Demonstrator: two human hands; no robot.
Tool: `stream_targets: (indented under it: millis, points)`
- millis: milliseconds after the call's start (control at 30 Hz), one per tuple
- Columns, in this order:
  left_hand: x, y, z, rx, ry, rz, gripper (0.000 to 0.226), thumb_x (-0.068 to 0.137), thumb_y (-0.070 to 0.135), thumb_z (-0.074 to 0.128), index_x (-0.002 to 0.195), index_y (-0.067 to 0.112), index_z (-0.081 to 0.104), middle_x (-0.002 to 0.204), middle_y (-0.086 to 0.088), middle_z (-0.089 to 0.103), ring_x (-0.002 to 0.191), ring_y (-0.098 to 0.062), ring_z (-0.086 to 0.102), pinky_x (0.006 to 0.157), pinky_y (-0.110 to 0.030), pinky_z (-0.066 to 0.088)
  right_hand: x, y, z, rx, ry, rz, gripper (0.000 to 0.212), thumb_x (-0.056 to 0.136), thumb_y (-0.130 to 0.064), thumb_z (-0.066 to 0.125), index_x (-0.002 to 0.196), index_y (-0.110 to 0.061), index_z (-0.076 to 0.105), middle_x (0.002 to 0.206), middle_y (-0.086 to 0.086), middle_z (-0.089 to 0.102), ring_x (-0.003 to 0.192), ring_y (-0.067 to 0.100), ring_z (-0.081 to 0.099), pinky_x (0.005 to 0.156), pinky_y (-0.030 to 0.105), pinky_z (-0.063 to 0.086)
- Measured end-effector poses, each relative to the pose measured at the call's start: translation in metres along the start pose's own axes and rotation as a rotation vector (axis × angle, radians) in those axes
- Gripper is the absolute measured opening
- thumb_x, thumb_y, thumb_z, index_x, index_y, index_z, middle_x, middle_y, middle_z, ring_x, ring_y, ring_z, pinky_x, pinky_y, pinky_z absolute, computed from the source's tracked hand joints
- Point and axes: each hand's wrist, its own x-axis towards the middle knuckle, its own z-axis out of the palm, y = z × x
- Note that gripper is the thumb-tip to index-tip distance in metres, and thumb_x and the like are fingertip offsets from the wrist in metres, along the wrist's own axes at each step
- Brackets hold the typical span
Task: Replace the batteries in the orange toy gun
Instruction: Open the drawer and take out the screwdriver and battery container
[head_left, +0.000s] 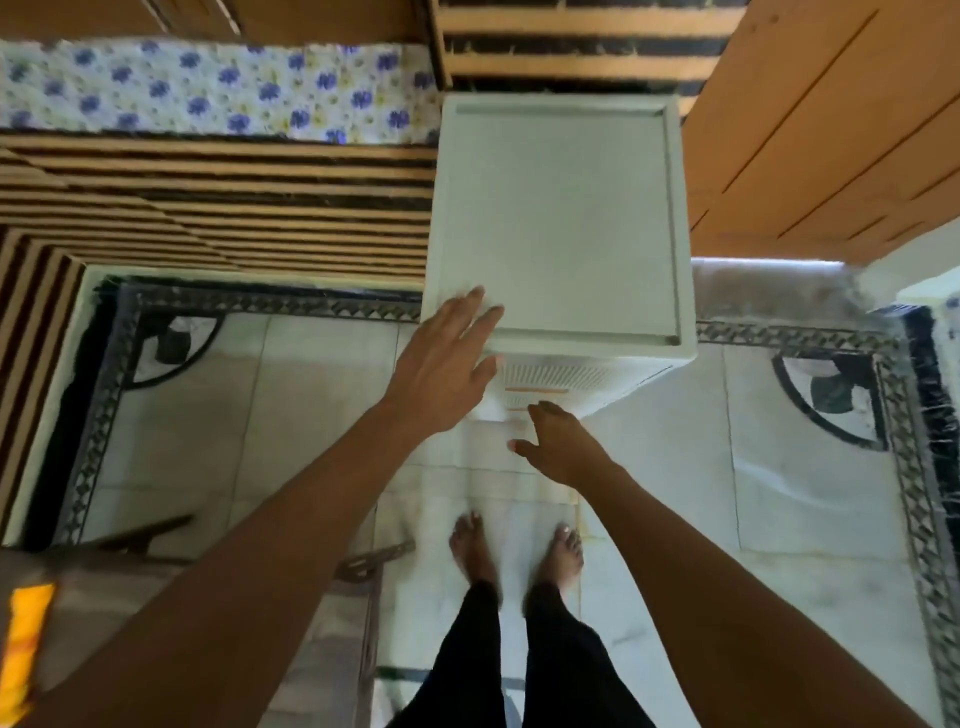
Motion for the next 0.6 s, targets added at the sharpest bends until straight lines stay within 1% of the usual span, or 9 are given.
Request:
stream_targets:
  millis: [67, 133, 200, 267, 333, 400, 467, 500, 600]
  points:
    - [0.001, -0.005, 0.015, -0.043, 0.030, 0.028, 0.058, 0.108, 0.037, 0.048, 0.161, 0.018, 0.034, 0.173, -0.008, 0.016, 0.160, -0.031, 0.011, 0.128, -0.054, 0.019, 0.023, 0.007, 0.009, -0.129, -0.066, 0.004, 0.079, 0.102, -0.045, 0.061, 0.160, -0.003, 0.028, 0.170, 0.021, 0.022, 0.158, 0.039, 0.023, 0.122, 0.056, 0.035]
    - [0.000, -0.007, 0.027, -0.051, 0.062, 0.035, 0.056, 0.109, 0.036, 0.046, 0.161, 0.018, 0.034, 0.173, -0.008, 0.014, 0.161, -0.031, 0.007, 0.129, -0.052, 0.013, 0.043, 0.012, 0.017, -0.182, -0.090, 0.008, 0.079, 0.103, -0.039, 0.062, 0.161, -0.003, 0.023, 0.173, 0.022, 0.007, 0.160, 0.040, 0.010, 0.123, 0.057, 0.033]
    - [-0.002, -0.010, 0.032, -0.035, 0.084, 0.030, 0.056, 0.110, 0.034, 0.043, 0.162, 0.020, 0.031, 0.174, -0.007, 0.012, 0.161, -0.029, 0.005, 0.128, -0.046, 0.006, 0.057, 0.014, 0.024, -0.238, -0.065, 0.009, 0.073, 0.101, -0.033, 0.064, 0.157, -0.004, 0.028, 0.173, 0.022, 0.004, 0.160, 0.041, 0.006, 0.119, 0.059, 0.038]
    - [-0.002, -0.012, 0.034, -0.011, 0.100, 0.033, 0.055, 0.111, 0.032, 0.041, 0.163, 0.022, 0.028, 0.174, -0.005, 0.011, 0.161, -0.028, 0.004, 0.128, -0.046, 0.007, 0.064, 0.014, 0.031, -0.348, -0.035, 0.014, 0.067, 0.098, -0.025, 0.064, 0.154, -0.004, 0.032, 0.171, 0.025, 0.010, 0.160, 0.043, 0.005, 0.113, 0.059, 0.041]
    - [-0.001, -0.014, 0.037, -0.019, 0.113, 0.030, 0.055, 0.110, 0.030, 0.040, 0.163, 0.023, 0.029, 0.174, -0.005, 0.012, 0.161, -0.028, 0.006, 0.129, -0.049, 0.010, 0.065, 0.013, 0.036, -0.492, -0.004, -0.001, 0.068, 0.095, -0.016, 0.063, 0.154, -0.002, 0.034, 0.167, 0.030, 0.018, 0.159, 0.046, 0.012, 0.113, 0.057, 0.041]
    - [0.001, -0.014, 0.038, -0.078, 0.113, 0.024, 0.053, 0.110, 0.030, 0.039, 0.162, 0.022, 0.032, 0.173, -0.006, 0.015, 0.161, -0.028, 0.007, 0.129, -0.051, 0.010, 0.061, 0.011, 0.040, -0.577, 0.060, -0.012, 0.065, 0.089, -0.011, 0.066, 0.148, 0.004, 0.042, 0.158, 0.033, 0.035, 0.153, 0.047, 0.028, 0.111, 0.054, 0.045]
    - [0.003, -0.013, 0.038, -0.156, 0.101, 0.012, 0.051, 0.111, 0.031, 0.038, 0.160, 0.021, 0.037, 0.173, -0.006, 0.017, 0.161, -0.027, 0.007, 0.128, -0.049, 0.009, 0.051, 0.009, 0.041, -0.620, 0.105, -0.039, 0.057, 0.085, -0.006, 0.069, 0.137, 0.007, 0.052, 0.140, 0.029, 0.053, 0.138, 0.045, 0.049, 0.104, 0.051, 0.052]
    - [0.003, -0.014, 0.037, -0.177, 0.096, 0.007, 0.050, 0.111, 0.031, 0.038, 0.159, 0.020, 0.038, 0.173, -0.006, 0.017, 0.161, -0.027, 0.007, 0.127, -0.049, 0.009, 0.044, 0.009, 0.043, -0.629, 0.113, -0.065, 0.054, 0.084, -0.004, 0.069, 0.134, 0.006, 0.054, 0.134, 0.026, 0.057, 0.129, 0.043, 0.056, 0.102, 0.049, 0.053]
    - [0.002, -0.015, 0.034, -0.174, 0.080, 0.005, 0.050, 0.110, 0.031, 0.041, 0.159, 0.020, 0.039, 0.172, -0.007, 0.017, 0.161, -0.027, 0.007, 0.127, -0.048, 0.010, 0.009, 0.007, 0.049, -0.627, 0.100, -0.138, 0.047, 0.084, -0.006, 0.068, 0.129, 0.001, 0.059, 0.124, 0.020, 0.065, 0.114, 0.040, 0.066, 0.100, 0.048, 0.054]
